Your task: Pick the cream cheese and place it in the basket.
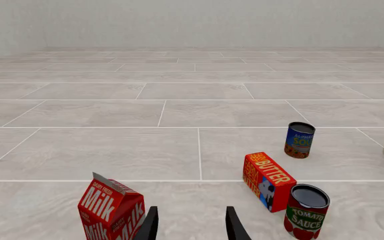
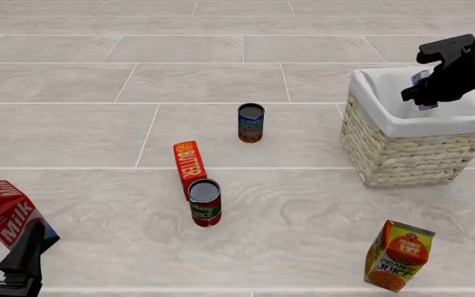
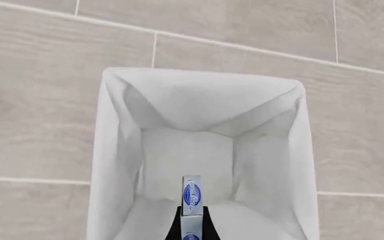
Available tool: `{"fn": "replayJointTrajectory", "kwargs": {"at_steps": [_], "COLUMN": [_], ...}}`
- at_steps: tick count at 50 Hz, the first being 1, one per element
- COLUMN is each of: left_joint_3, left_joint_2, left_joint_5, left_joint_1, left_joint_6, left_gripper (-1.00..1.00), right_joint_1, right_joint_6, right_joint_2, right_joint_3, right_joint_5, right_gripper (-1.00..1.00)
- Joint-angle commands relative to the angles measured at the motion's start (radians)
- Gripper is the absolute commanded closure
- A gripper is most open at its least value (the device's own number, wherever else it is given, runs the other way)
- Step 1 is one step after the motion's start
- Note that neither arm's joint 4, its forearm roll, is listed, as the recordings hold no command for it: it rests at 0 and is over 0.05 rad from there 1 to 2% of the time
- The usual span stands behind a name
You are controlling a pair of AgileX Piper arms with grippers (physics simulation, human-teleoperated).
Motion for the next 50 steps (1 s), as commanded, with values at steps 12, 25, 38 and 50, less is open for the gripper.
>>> {"fn": "replayJointTrajectory", "kwargs": {"at_steps": [12,25,38,50], "left_joint_3": [0.0,0.0,0.0,0.0], "left_joint_2": [0.0,0.0,0.0,0.0], "left_joint_5": [0.0,0.0,0.0,0.0], "left_joint_1": [0.0,0.0,0.0,0.0], "left_joint_6": [0.0,0.0,0.0,0.0], "left_gripper": [-1.0,-1.0,-1.0,-1.0], "right_joint_1": [-0.002,-0.002,-0.001,0.011], "right_joint_6": [0.022,0.022,0.016,0.035], "right_joint_2": [0.007,0.001,0.005,-0.047], "right_joint_3": [-0.023,-0.018,-0.018,0.03], "right_joint_5": [-0.005,-0.009,-0.011,-0.065], "right_gripper": [1.0,-1.0,-1.0,-1.0]}}
